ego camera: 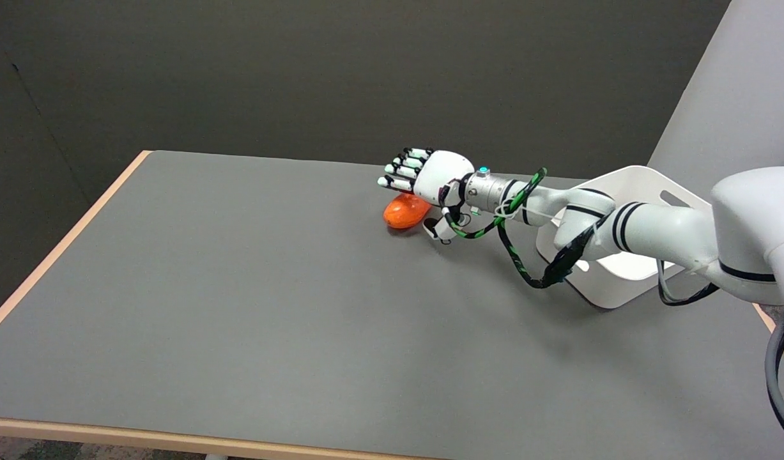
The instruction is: Pick up mango.
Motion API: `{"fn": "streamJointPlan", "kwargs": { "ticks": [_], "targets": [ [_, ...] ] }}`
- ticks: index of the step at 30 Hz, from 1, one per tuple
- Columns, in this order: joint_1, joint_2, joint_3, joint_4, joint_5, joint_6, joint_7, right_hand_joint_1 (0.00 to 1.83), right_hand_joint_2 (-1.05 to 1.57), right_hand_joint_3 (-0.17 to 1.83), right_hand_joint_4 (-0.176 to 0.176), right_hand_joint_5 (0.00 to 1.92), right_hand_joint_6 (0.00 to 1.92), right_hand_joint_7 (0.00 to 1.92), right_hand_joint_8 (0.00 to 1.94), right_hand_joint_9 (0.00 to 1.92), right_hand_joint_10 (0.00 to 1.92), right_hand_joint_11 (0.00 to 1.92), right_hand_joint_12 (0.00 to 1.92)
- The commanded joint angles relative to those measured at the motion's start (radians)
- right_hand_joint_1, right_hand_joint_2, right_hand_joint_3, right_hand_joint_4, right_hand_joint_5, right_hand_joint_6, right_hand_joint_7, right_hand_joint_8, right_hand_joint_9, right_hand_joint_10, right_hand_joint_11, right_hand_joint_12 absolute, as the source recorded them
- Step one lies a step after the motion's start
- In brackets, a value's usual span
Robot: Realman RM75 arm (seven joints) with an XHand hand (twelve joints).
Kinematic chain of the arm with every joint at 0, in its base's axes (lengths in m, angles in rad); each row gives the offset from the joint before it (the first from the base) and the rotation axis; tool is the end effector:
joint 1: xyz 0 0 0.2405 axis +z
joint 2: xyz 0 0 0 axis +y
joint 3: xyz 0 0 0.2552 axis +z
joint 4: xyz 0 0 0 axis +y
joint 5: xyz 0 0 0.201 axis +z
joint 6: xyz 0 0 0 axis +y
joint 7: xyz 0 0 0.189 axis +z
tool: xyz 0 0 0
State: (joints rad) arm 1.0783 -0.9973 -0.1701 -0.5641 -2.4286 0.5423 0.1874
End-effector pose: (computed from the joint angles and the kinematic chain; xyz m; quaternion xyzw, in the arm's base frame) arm -0.2579 -0.5219 0.3026 0.8192 0.1983 -0.2620 0.4701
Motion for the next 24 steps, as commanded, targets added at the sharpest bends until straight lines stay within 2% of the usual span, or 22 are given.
{"fn": "streamJointPlan", "kwargs": {
  "ticks": [1,5,7,9,11,13,15,16,17,19,22,24],
  "targets": [
    [-0.006,-0.023,-0.025,0.003,0.025,-0.007,0.002,0.58,0.72,1.02,0.032,0.00,0.02,0.00,0.11,0.00,0.29,0.00,0.69],
    [-0.001,-0.029,-0.019,0.007,0.010,-0.002,-0.003,0.57,0.74,0.99,0.034,0.00,0.09,0.00,0.14,0.00,0.32,0.00,0.69],
    [-0.001,-0.029,-0.019,0.007,0.010,-0.002,-0.003,0.57,0.79,0.93,0.038,0.01,0.23,0.01,0.17,0.00,0.37,0.00,0.71],
    [-0.001,-0.029,-0.019,0.008,0.010,-0.002,-0.003,0.60,0.77,1.00,0.049,0.07,0.37,0.08,0.17,0.06,0.39,0.00,0.79],
    [-0.001,-0.029,-0.019,0.008,0.010,-0.002,-0.003,0.68,0.86,0.90,0.054,0.11,0.61,0.14,0.25,0.12,0.47,0.00,0.90],
    [-0.003,-0.029,-0.019,0.006,0.010,0.001,-0.003,0.71,0.84,1.01,0.051,0.08,0.90,0.17,0.29,0.17,0.55,0.05,0.92],
    [-0.005,-0.029,-0.019,0.006,0.010,0.005,-0.003,0.75,0.86,0.99,0.042,0.07,1.03,0.23,0.33,0.23,0.61,0.05,1.00],
    [0.025,-0.063,0.034,0.050,-0.132,0.054,-0.052,0.75,0.86,0.98,0.041,0.07,1.05,0.23,0.34,0.23,0.61,0.06,1.02],
    [-0.001,-0.035,-0.009,0.013,-0.016,0.015,-0.012,0.75,0.87,0.98,0.040,0.07,1.07,0.24,0.35,0.24,0.62,0.07,1.03],
    [-0.008,-0.028,-0.020,0.005,0.010,0.007,-0.003,0.81,0.88,0.95,0.036,0.08,1.23,0.29,0.55,0.32,0.70,0.12,1.14],
    [-0.008,-0.028,-0.020,0.003,0.010,0.008,-0.003,0.86,0.94,0.84,0.035,0.09,1.29,0.30,0.69,0.35,0.80,0.16,1.24],
    [-0.010,-0.026,-0.020,0.003,0.010,0.008,-0.003,0.88,0.94,0.83,0.033,0.10,1.35,0.31,0.81,0.38,0.90,0.18,1.33]
  ]
}}
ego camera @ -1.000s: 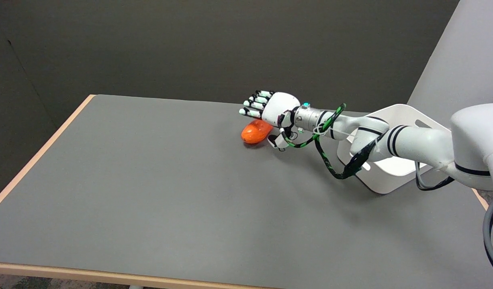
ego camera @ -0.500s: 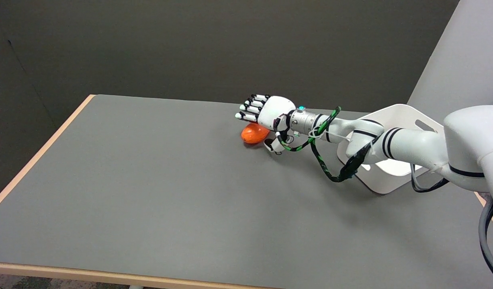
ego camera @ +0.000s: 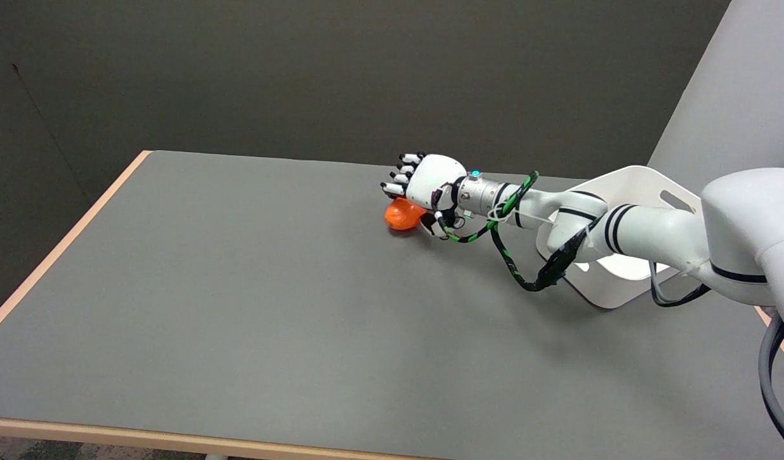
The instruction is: Pick up mango.
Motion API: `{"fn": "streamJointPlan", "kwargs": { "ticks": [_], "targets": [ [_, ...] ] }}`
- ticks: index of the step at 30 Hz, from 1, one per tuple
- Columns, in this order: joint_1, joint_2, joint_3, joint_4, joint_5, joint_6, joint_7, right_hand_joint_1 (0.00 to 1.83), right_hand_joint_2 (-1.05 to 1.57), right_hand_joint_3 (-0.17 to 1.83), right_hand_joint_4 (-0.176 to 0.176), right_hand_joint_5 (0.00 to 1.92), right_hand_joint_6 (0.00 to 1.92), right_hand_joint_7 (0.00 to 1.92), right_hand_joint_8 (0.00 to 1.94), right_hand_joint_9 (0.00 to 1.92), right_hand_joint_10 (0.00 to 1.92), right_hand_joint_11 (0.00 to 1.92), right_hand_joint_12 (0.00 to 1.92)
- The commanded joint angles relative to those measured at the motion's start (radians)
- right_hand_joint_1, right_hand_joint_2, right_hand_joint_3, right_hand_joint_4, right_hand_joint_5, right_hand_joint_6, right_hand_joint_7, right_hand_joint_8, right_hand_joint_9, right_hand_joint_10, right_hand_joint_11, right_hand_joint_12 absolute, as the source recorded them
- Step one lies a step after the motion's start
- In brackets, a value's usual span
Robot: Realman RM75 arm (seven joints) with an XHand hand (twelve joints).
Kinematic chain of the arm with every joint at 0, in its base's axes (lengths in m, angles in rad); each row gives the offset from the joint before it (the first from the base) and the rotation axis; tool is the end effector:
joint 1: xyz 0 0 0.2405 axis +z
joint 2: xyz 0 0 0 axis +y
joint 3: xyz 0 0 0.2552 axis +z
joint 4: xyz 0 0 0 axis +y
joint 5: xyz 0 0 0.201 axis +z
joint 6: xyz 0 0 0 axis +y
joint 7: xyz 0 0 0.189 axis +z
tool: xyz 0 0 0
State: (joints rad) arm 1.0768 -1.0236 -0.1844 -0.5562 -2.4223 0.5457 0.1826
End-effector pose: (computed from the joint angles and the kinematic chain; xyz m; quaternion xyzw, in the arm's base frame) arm -0.2619 -0.5220 0.2898 0.8248 0.1996 -0.2607 0.4603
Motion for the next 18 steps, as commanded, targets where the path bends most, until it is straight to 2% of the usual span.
{"fn": "streamJointPlan", "kwargs": {
  "ticks": [1,4,6,7,11,13,15,17,18],
  "targets": [
    [-0.008,0.000,-0.006,-0.005,0.004,0.005,0.002,0.88,0.94,0.83,0.032,0.10,1.35,0.31,0.83,0.38,0.91,0.18,1.35],
    [-0.010,0.001,-0.006,-0.004,0.004,0.005,0.002,0.90,0.95,0.83,0.030,0.12,1.39,0.33,0.95,0.41,1.02,0.18,1.51],
    [-0.010,0.001,-0.006,-0.003,0.004,0.005,0.002,0.72,1.31,0.35,0.027,0.34,1.83,0.34,1.02,0.41,1.08,0.17,1.57],
    [-0.011,0.001,-0.006,-0.003,0.004,0.005,0.002,0.70,1.35,0.28,0.029,0.39,1.88,0.35,1.06,0.42,1.12,0.16,1.60],
    [-0.014,0.003,-0.006,-0.003,0.004,0.005,0.002,0.73,1.31,0.33,0.031,0.43,1.85,0.40,1.15,0.45,1.21,0.12,1.67],
    [-0.014,0.003,-0.006,-0.002,0.004,0.005,0.002,0.79,1.27,0.35,0.023,0.46,1.84,0.45,1.28,0.48,1.34,0.09,1.75],
    [-0.015,0.004,-0.005,-0.002,0.004,0.005,0.002,1.05,1.33,0.16,-0.067,0.43,1.92,0.58,1.54,0.49,1.40,0.06,1.82],
    [-0.018,0.005,-0.002,-0.001,0.004,0.005,0.002,1.03,1.34,0.14,-0.043,0.39,1.90,0.60,1.59,0.50,1.55,0.01,1.84],
    [-0.018,0.006,-0.001,0.000,0.004,0.005,0.002,1.03,1.35,0.14,-0.042,0.38,1.90,0.60,1.62,0.50,1.61,0.00,1.82]
  ]
}}
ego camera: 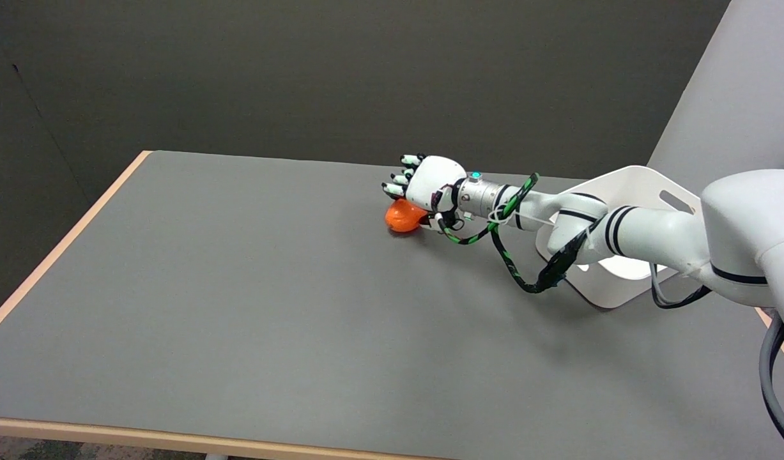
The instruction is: Pick up mango.
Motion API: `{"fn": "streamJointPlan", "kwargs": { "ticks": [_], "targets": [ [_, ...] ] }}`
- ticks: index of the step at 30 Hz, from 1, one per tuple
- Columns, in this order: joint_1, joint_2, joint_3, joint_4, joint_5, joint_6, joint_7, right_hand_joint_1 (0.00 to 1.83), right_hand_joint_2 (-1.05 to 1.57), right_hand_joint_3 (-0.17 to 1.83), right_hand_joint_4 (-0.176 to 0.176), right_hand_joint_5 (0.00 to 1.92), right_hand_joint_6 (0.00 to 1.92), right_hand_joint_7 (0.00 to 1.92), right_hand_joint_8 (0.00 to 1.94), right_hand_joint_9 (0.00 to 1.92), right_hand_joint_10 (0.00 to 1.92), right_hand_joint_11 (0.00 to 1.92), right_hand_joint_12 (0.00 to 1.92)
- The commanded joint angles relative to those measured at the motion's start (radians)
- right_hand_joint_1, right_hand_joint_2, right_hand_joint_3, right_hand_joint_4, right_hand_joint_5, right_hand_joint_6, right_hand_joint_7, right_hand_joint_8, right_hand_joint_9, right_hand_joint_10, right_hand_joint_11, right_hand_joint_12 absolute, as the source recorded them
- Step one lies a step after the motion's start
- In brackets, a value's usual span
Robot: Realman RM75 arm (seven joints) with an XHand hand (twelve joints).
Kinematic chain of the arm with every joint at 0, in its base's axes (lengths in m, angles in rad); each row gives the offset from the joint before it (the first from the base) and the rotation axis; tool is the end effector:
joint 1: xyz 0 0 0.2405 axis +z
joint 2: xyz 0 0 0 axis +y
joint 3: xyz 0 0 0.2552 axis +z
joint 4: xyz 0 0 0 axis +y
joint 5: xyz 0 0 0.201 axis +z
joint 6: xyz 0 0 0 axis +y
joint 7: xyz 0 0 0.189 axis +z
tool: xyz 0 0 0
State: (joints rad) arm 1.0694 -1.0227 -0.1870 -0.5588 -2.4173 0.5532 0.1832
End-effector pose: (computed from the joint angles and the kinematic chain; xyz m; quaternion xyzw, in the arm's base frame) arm -0.2650 -0.5194 0.2886 0.8274 0.1963 -0.2584 0.4584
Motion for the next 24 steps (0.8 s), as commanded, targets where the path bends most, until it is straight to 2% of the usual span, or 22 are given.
{"fn": "streamJointPlan", "kwargs": {
  "ticks": [1,10,14,15,16,17,24],
  "targets": [
    [-0.012,0.006,0.005,0.002,-0.001,-0.004,0.001,1.03,1.35,0.15,-0.042,0.37,1.90,0.59,1.65,0.50,1.66,0.00,1.81],
    [-0.016,0.014,0.032,0.005,-0.001,-0.001,-0.004,1.00,1.35,0.20,-0.033,0.34,1.91,0.57,1.73,0.48,1.80,0.00,1.83],
    [-0.032,0.031,0.112,0.028,0.001,0.053,-0.005,1.01,1.31,0.25,-0.030,0.37,1.88,0.59,1.70,0.53,1.78,0.00,1.89],
    [-0.009,0.008,0.215,0.080,-0.142,0.137,-0.058,1.01,1.32,0.24,-0.029,0.36,1.89,0.58,1.72,0.51,1.80,0.00,1.86],
    [-0.040,0.044,0.175,0.037,-0.001,0.096,-0.011,1.00,1.33,0.23,-0.030,0.36,1.89,0.58,1.73,0.50,1.81,0.00,1.84],
    [-0.053,0.061,0.193,0.029,0.037,0.113,-0.006,1.01,1.33,0.22,-0.031,0.36,1.88,0.58,1.72,0.51,1.81,0.00,1.85],
    [-0.124,0.150,0.408,-0.021,0.064,0.170,-0.007,1.06,1.25,0.29,-0.048,0.42,1.80,0.66,1.64,0.62,1.75,0.08,1.92]
  ]
}}
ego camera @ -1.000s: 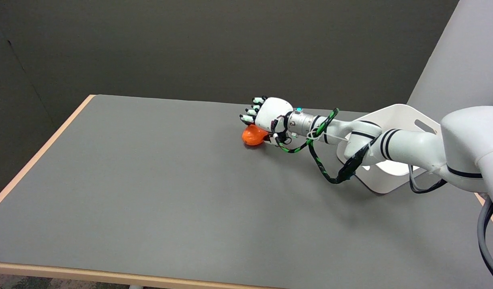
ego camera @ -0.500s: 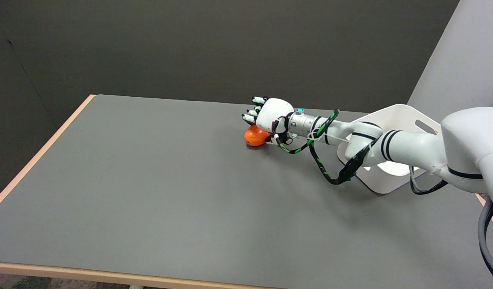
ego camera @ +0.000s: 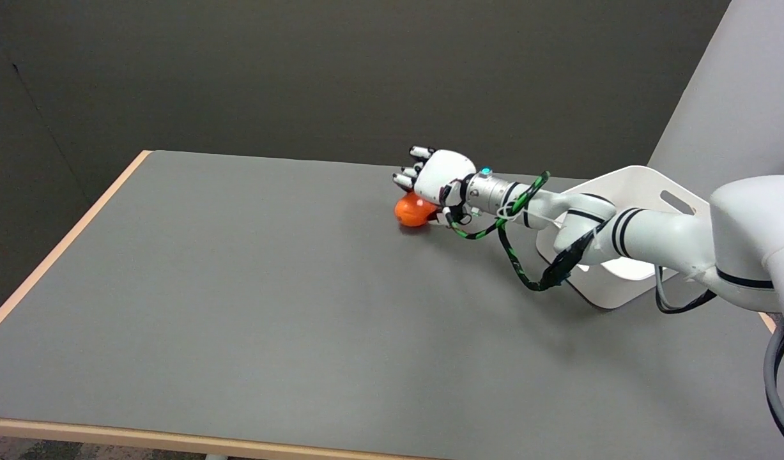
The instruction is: Pick up mango.
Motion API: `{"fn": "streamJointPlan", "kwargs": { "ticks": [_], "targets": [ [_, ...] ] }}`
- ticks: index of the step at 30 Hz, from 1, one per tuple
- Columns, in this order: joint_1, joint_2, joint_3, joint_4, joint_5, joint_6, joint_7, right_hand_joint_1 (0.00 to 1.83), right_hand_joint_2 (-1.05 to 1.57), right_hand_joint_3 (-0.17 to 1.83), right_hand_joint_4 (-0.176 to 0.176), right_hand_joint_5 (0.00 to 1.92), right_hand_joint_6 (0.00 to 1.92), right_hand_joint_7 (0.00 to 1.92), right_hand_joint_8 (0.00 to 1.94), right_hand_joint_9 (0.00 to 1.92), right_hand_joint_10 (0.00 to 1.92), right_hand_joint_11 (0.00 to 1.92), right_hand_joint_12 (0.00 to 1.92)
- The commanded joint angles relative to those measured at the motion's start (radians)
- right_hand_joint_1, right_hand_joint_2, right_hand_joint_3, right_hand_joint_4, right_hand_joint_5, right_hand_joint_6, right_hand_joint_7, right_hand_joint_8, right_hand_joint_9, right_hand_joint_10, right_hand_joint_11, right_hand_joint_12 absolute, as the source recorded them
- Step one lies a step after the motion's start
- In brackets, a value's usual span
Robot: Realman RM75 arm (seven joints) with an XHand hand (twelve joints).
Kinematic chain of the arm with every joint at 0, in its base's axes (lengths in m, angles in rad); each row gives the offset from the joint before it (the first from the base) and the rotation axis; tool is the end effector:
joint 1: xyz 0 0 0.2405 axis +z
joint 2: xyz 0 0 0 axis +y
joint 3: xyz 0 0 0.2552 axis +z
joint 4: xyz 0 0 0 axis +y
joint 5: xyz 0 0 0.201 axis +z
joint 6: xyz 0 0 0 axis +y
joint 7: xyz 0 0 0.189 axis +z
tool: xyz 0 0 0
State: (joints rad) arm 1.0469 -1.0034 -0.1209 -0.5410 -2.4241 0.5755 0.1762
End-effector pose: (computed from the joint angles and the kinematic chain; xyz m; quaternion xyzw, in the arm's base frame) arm -0.2583 -0.5207 0.3043 0.8190 0.1974 -0.2436 0.4806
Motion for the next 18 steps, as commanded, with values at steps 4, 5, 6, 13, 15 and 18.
{"fn": "streamJointPlan", "kwargs": {
  "ticks": [4,5,6,13,15,18],
  "targets": [
    [-0.180,0.189,0.568,-0.109,0.067,0.149,0.002,1.07,1.22,0.31,-0.048,0.45,1.77,0.68,1.62,0.66,1.73,0.11,1.92],
    [-0.208,0.206,0.644,-0.134,0.067,0.149,0.007,1.08,1.22,0.32,-0.048,0.45,1.76,0.68,1.62,0.66,1.72,0.11,1.92],
    [-0.225,0.216,0.685,-0.149,0.067,0.148,0.008,1.08,1.21,0.32,-0.049,0.45,1.76,0.69,1.61,0.67,1.72,0.12,1.92],
    [-0.452,0.280,1.108,-0.324,0.072,0.110,0.008,1.08,1.21,0.33,-0.048,0.46,1.75,0.69,1.61,0.69,1.72,0.16,1.92],
    [-0.541,0.277,1.245,-0.377,0.072,0.079,0.008,1.08,1.20,0.33,-0.048,0.46,1.75,0.70,1.60,0.69,1.73,0.17,1.92],
    [-0.681,0.255,1.448,-0.462,0.074,0.030,0.008,1.08,1.21,0.32,-0.049,0.46,1.75,0.70,1.60,0.69,1.74,0.16,1.92]
  ]
}}
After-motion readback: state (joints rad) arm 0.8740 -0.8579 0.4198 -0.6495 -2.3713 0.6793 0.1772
